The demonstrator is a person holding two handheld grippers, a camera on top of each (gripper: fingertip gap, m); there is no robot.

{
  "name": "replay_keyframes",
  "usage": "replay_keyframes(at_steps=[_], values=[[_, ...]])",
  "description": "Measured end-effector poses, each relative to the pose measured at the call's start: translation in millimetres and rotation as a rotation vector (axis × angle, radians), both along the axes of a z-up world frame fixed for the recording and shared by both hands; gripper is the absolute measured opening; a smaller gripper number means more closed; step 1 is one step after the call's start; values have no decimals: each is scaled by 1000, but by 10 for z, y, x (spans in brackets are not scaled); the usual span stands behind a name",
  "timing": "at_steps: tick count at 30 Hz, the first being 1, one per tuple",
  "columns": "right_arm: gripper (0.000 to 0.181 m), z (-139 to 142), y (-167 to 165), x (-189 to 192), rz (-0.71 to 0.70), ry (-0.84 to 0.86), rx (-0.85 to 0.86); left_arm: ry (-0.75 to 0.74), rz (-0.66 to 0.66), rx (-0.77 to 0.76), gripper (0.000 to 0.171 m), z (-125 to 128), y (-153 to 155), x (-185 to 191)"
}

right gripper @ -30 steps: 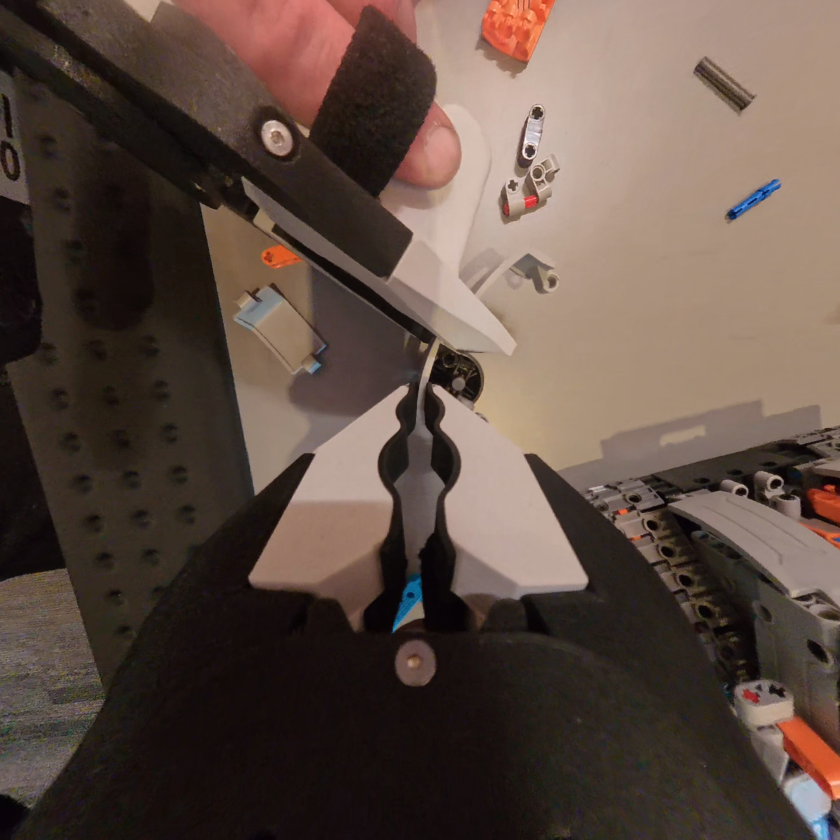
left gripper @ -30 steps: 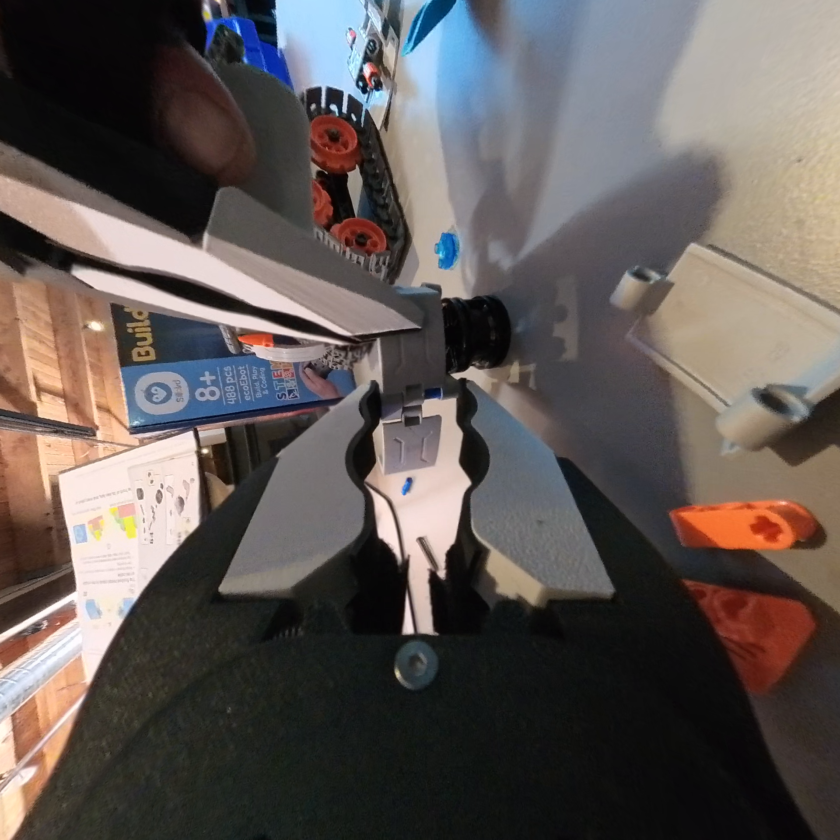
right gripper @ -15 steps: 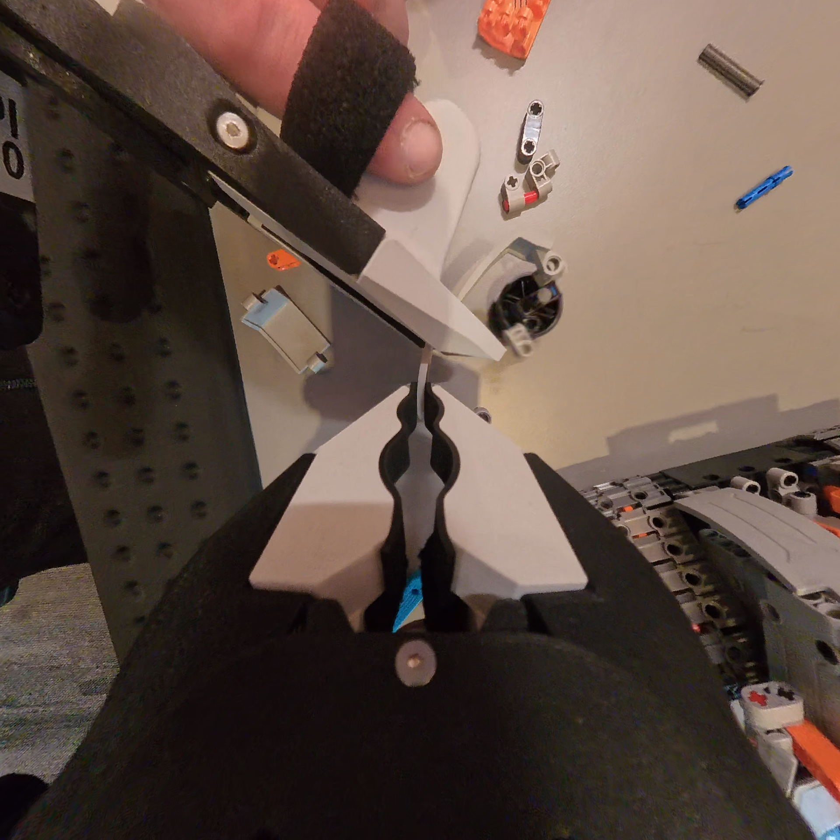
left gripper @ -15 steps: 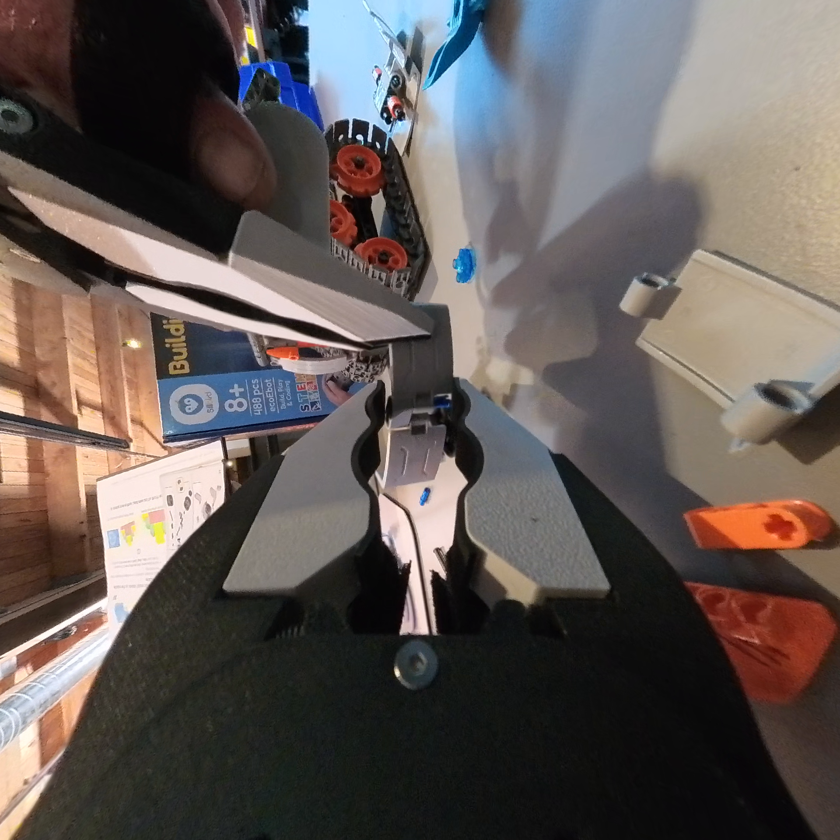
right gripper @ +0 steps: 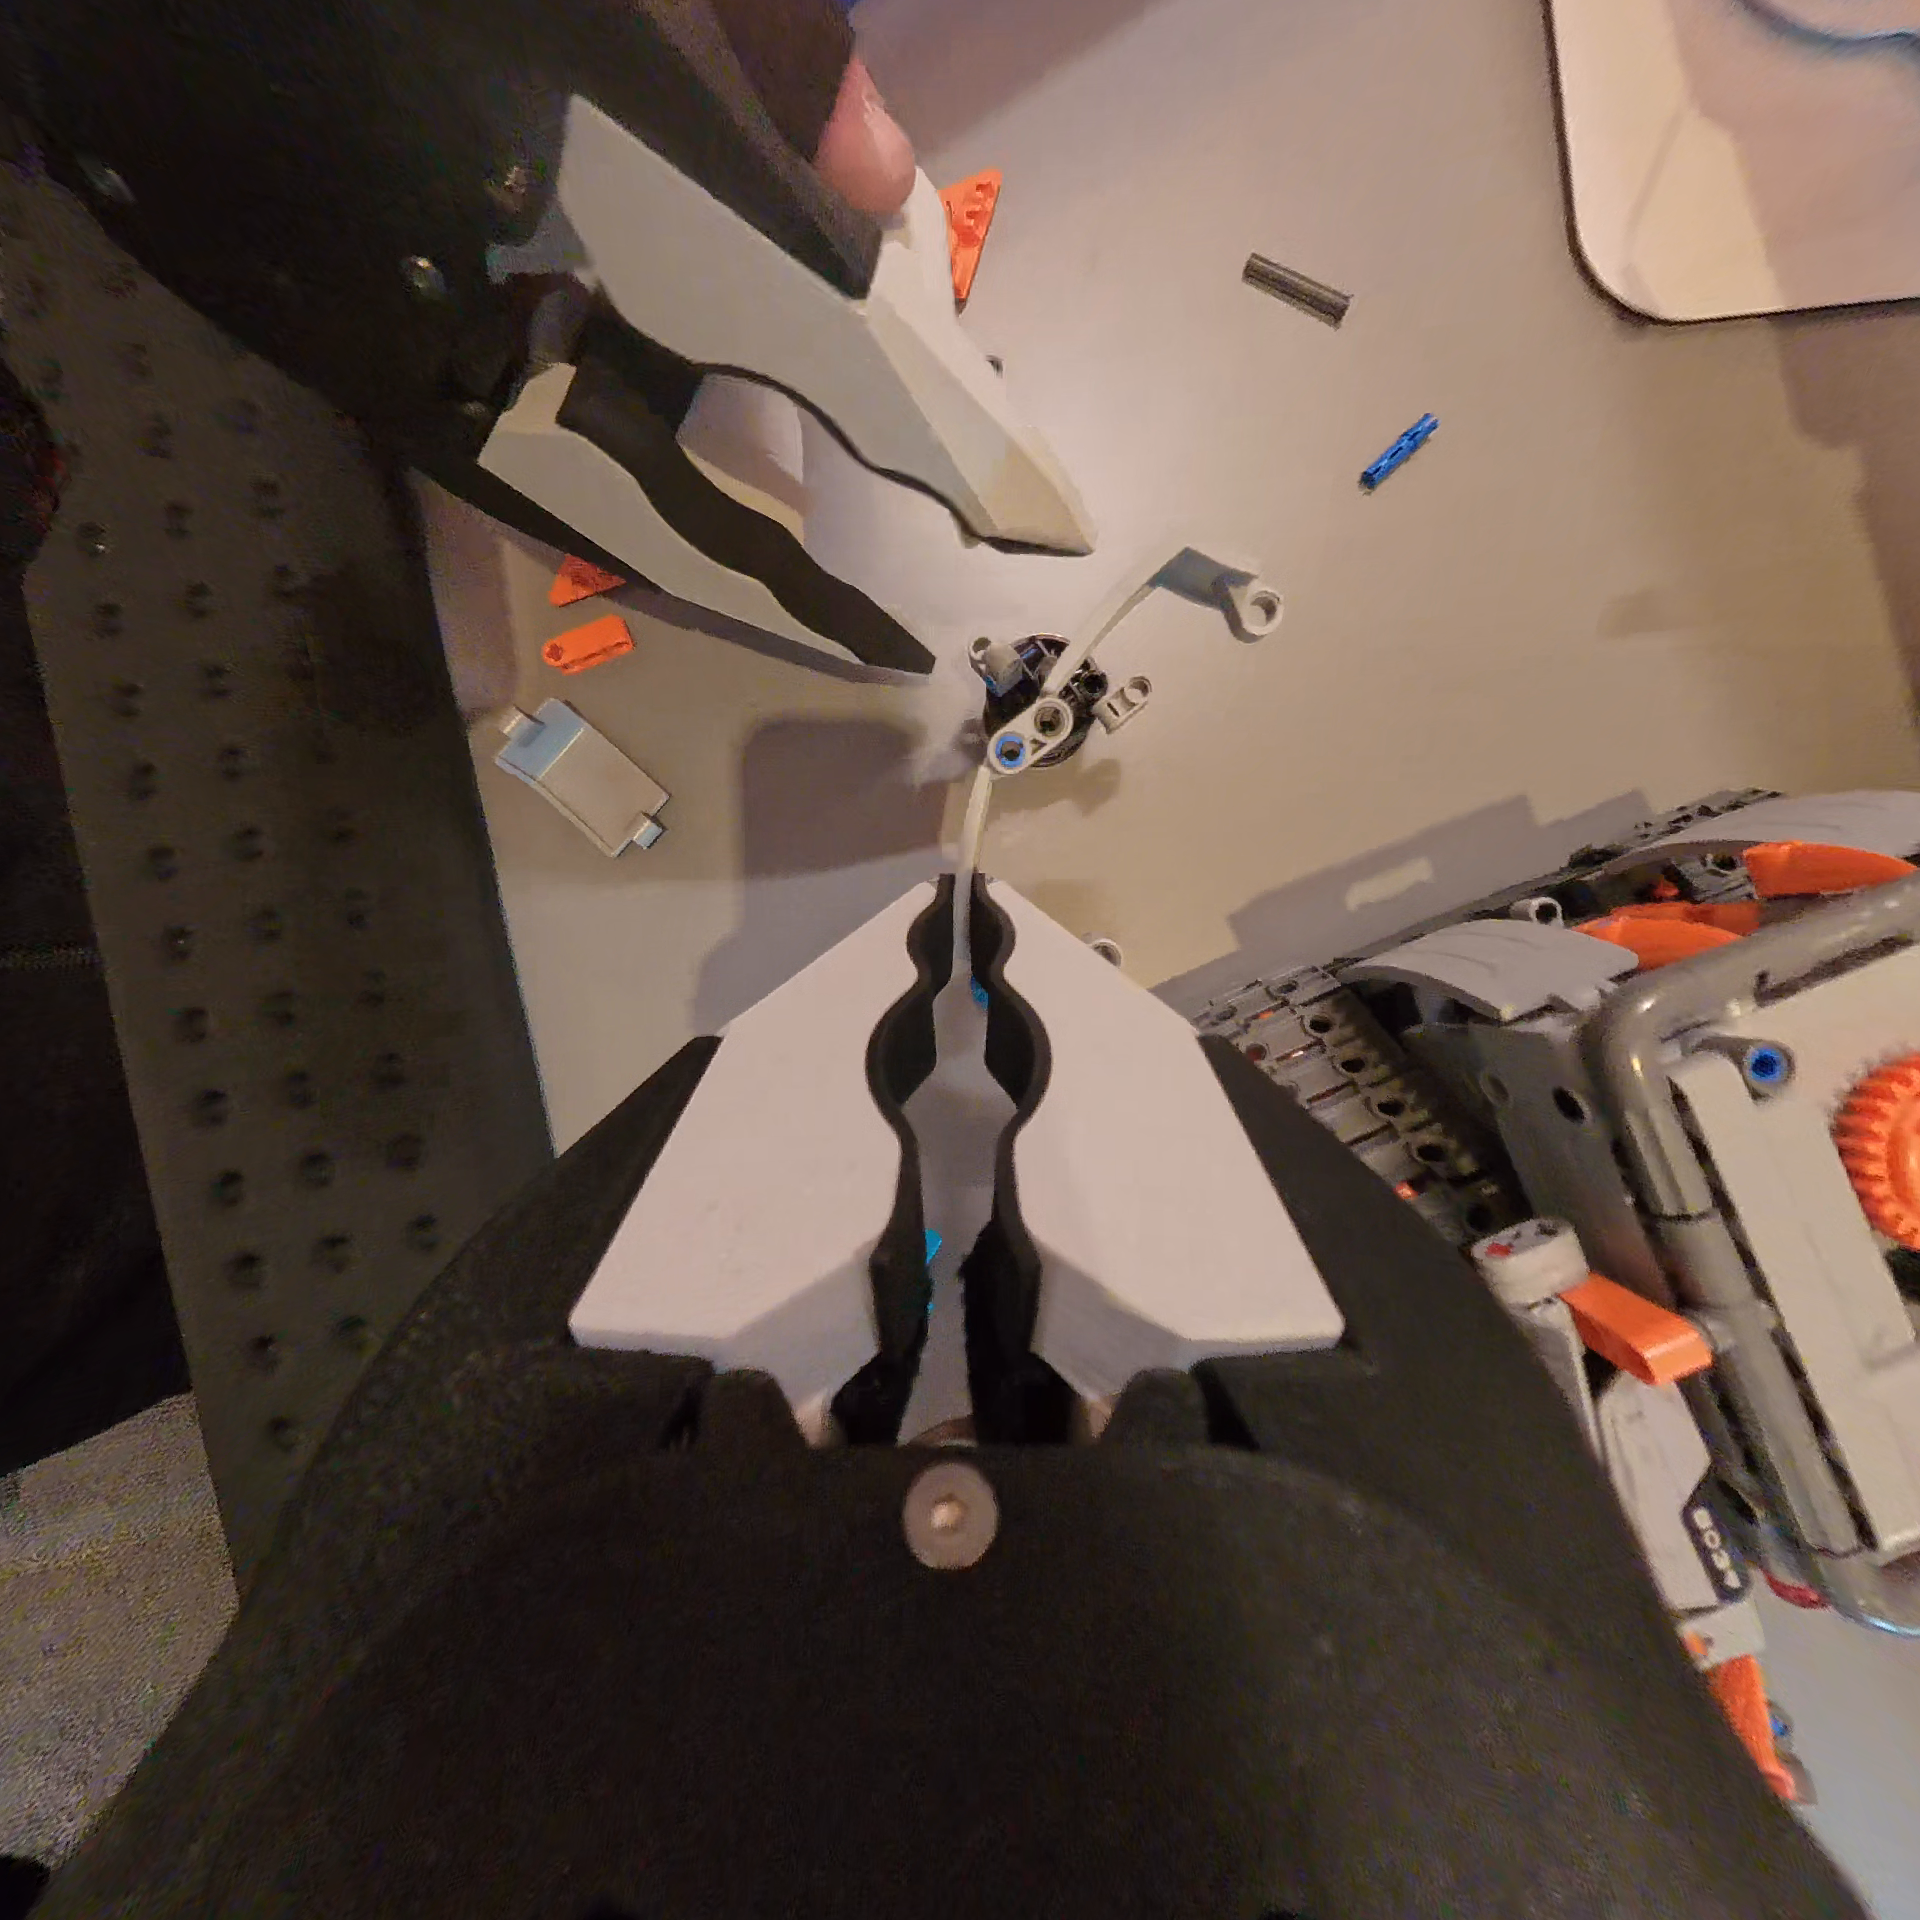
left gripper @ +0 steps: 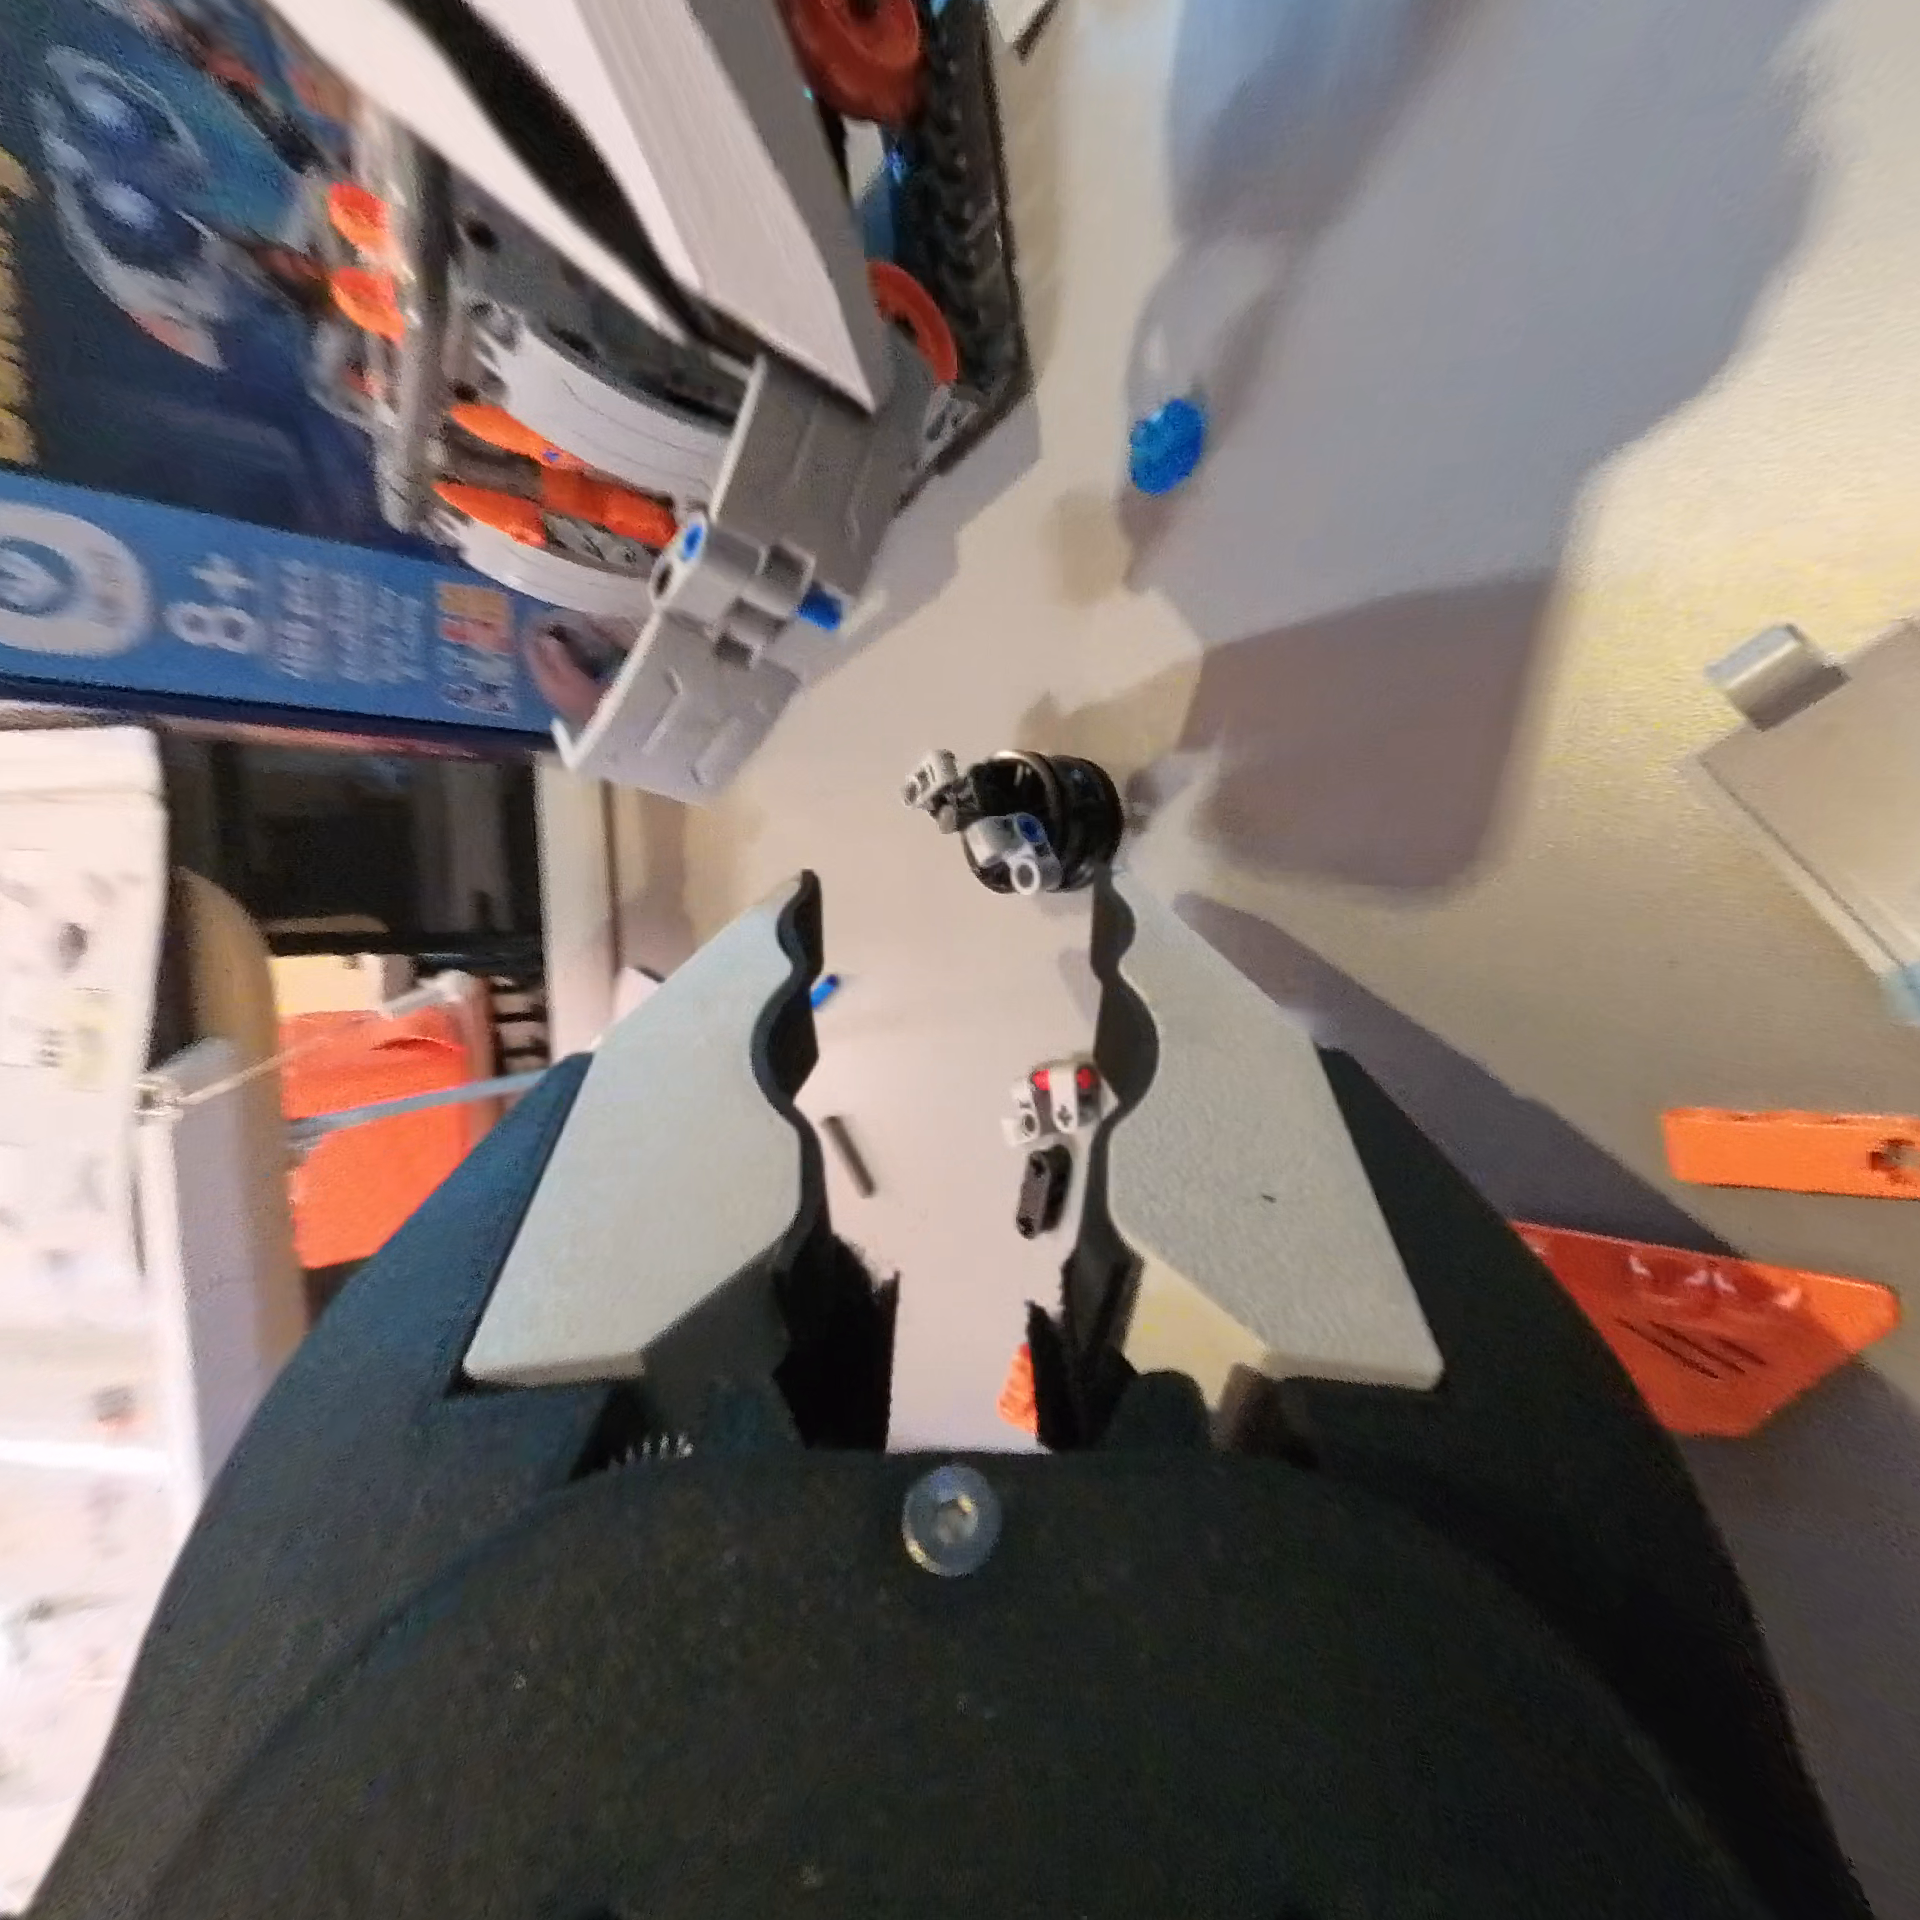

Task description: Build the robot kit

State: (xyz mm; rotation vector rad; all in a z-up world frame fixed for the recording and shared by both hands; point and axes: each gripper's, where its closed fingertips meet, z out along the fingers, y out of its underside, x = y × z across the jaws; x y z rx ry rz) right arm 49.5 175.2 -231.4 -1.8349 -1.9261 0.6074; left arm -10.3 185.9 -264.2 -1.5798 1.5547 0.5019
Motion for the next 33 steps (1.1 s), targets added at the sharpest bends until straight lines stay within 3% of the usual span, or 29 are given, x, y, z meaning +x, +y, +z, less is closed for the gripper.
replay_keyframes(at_steps=[2,7,12,18,23,25,28,31,33], values=[[0,-45,-14,-2,2,3,-10,-20,36,-97,50,-83,-10,-34],[0,-205,-43,-53,15,-9,-23,-13,57,-54,48,-89,57,-61],[0,-183,-24,-38,20,18,-25,-59,80,-203,36,-271,26,-3],[0,-130,7,14,9,53,-25,-208,177,-371,53,-279,139,113],[0,-79,29,71,9,76,-27,-282,181,-506,31,-348,121,186],[0,-54,42,99,12,83,-30,-265,135,-524,31,-350,77,230],[0,-19,35,152,28,92,-44,-238,-108,-619,29,-340,-283,511],[0,-5,-31,201,64,92,-70,-141,-249,-614,30,-351,-502,651],[0,-11,-98,218,98,90,-87,-121,-287,-598,42,-345,-562,697]])
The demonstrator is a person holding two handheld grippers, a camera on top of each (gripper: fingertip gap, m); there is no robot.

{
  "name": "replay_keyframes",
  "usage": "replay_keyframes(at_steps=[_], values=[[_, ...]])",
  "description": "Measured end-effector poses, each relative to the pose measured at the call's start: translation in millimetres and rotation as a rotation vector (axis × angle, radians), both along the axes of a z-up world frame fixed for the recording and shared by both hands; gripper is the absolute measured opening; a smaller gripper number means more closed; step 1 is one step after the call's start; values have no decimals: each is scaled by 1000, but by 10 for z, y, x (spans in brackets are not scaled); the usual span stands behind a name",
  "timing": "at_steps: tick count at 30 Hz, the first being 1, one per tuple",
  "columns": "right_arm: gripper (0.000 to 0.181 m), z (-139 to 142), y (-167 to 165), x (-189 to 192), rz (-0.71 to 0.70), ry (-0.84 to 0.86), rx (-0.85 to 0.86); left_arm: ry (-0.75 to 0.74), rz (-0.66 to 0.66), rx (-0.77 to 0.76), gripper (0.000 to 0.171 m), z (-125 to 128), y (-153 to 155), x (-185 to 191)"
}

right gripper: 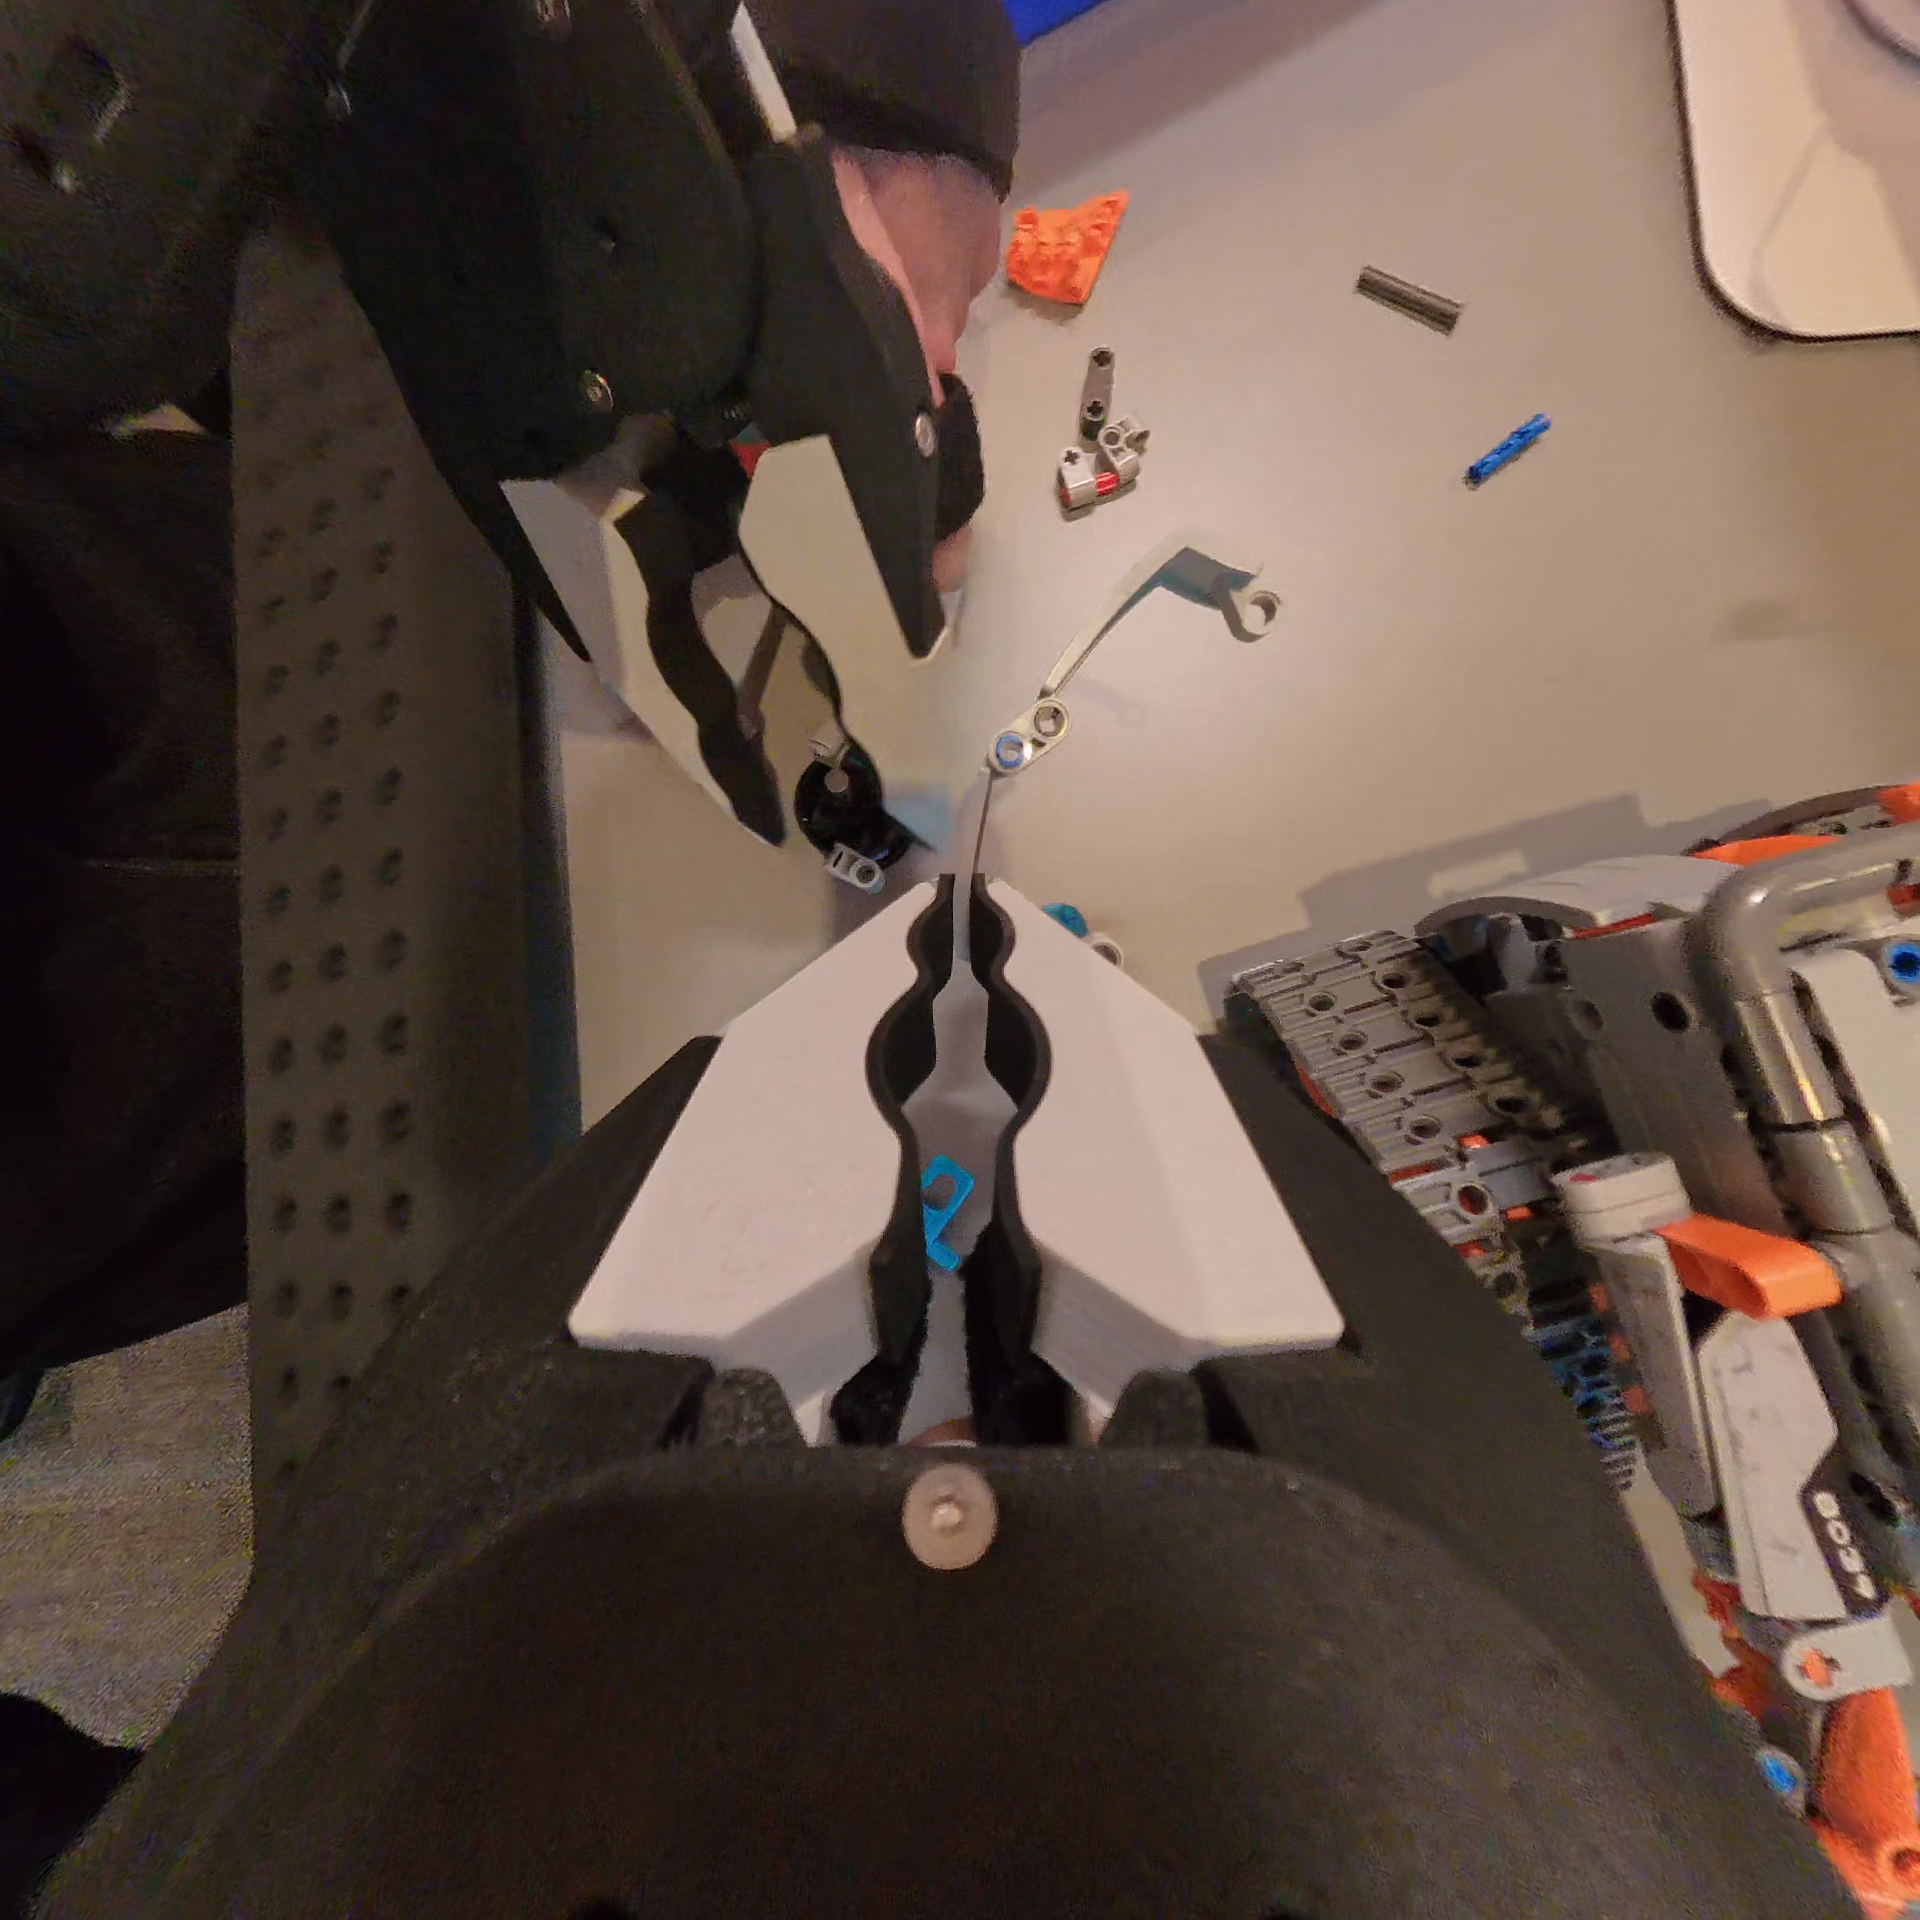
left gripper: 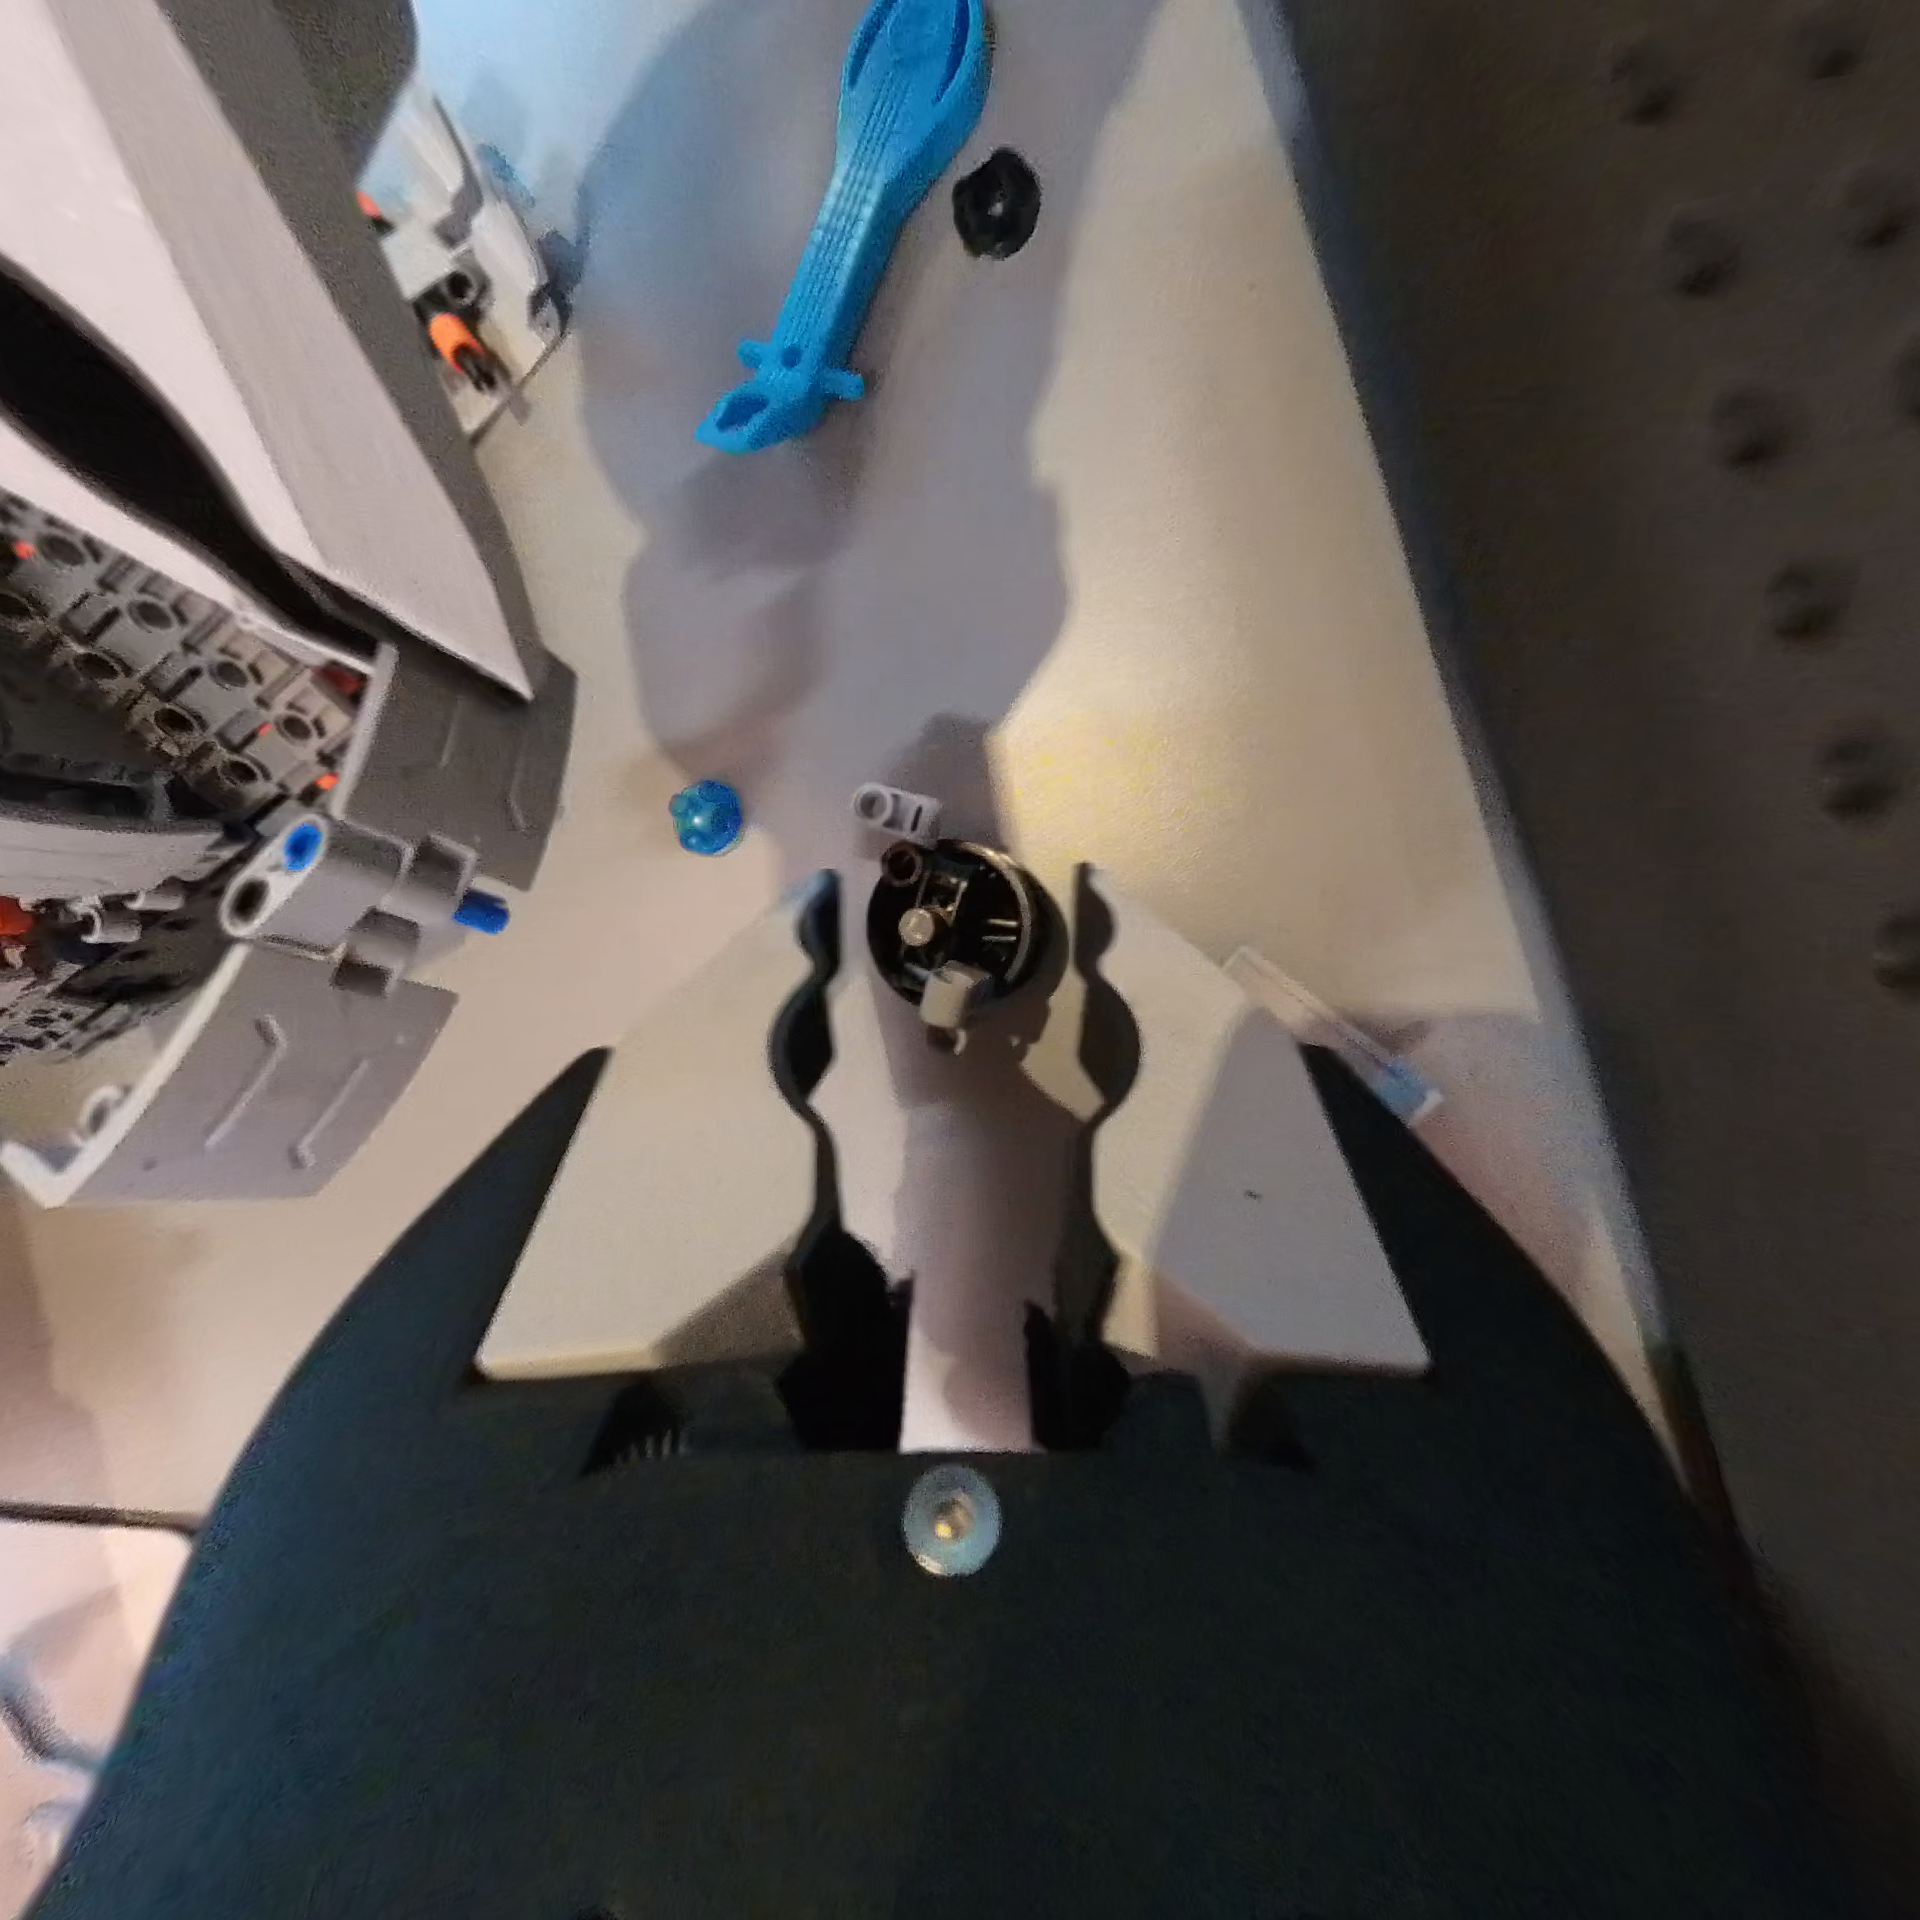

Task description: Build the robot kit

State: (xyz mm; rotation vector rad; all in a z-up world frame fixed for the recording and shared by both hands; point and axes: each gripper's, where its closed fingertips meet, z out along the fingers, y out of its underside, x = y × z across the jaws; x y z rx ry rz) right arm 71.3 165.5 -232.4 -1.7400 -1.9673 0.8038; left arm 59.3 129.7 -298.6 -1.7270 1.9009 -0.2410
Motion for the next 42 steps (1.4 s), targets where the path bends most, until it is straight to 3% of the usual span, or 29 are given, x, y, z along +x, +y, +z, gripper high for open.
replay_keyframes(at_steps=[1,8,13,19,30,36,42], values=[[0,-5,-19,5,8,-3,-3,-7,-1,3,55,23,-16,4],[0,-41,-80,20,47,-19,-20,-82,92,206,52,364,8,-184],[0,-67,-95,9,54,-25,-21,-52,195,180,48,207,77,-253],[0,-80,-139,23,82,-25,-29,-77,143,213,31,291,-24,-241],[0,-292,-270,35,134,-88,-60,-100,149,122,17,120,-71,-217],[0,-363,-279,60,132,-111,-63,-118,185,174,18,192,-56,-255],[0,-385,-292,50,134,-120,-61,-68,171,252,8,192,-112,-245]])
